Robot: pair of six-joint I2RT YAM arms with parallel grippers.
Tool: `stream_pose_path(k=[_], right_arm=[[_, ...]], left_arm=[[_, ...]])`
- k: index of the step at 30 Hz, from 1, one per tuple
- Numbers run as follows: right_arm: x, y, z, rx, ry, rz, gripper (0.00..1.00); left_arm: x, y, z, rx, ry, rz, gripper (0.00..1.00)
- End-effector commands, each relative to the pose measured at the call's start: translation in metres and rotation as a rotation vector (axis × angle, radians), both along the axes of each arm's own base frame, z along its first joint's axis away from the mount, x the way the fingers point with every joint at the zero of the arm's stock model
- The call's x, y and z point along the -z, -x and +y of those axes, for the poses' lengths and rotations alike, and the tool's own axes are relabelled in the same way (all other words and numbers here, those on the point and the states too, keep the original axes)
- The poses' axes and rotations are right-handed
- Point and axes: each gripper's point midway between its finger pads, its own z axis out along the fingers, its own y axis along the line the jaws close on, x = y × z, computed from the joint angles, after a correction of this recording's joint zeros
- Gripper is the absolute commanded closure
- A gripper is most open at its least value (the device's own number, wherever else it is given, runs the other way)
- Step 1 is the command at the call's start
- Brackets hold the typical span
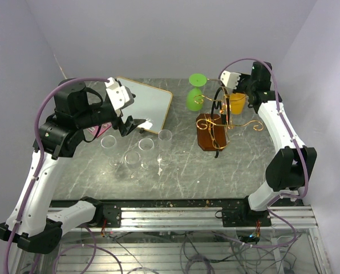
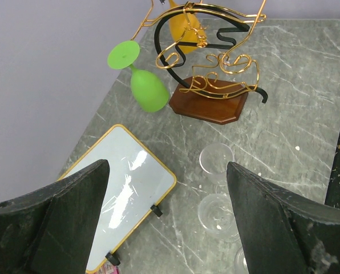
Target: Place the wine glass upside down on the wine glass rack
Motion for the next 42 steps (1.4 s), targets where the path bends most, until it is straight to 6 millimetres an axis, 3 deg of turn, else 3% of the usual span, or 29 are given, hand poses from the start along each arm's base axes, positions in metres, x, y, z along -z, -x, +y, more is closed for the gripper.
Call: stream_pose_path(k=[1, 31, 42], right_arm=[[-0.009, 0.009, 0.005, -0.016, -0.027, -0.018, 0.98], [-0.006, 0.022, 0.017, -0.036, -0.093, -0.001, 0.8], [-0.011, 0.035, 0.031, -0.083, -0.18, 0.021, 0.64]], left_arm=[[0.001, 0.006, 0.0, 0.03, -0.002, -0.009, 0.06], [0.008, 0.001, 0.006, -0.003, -0.035, -0.029, 0.05], [0.02, -0.024, 0.023, -0.158, -0.062, -0.039, 0.06]])
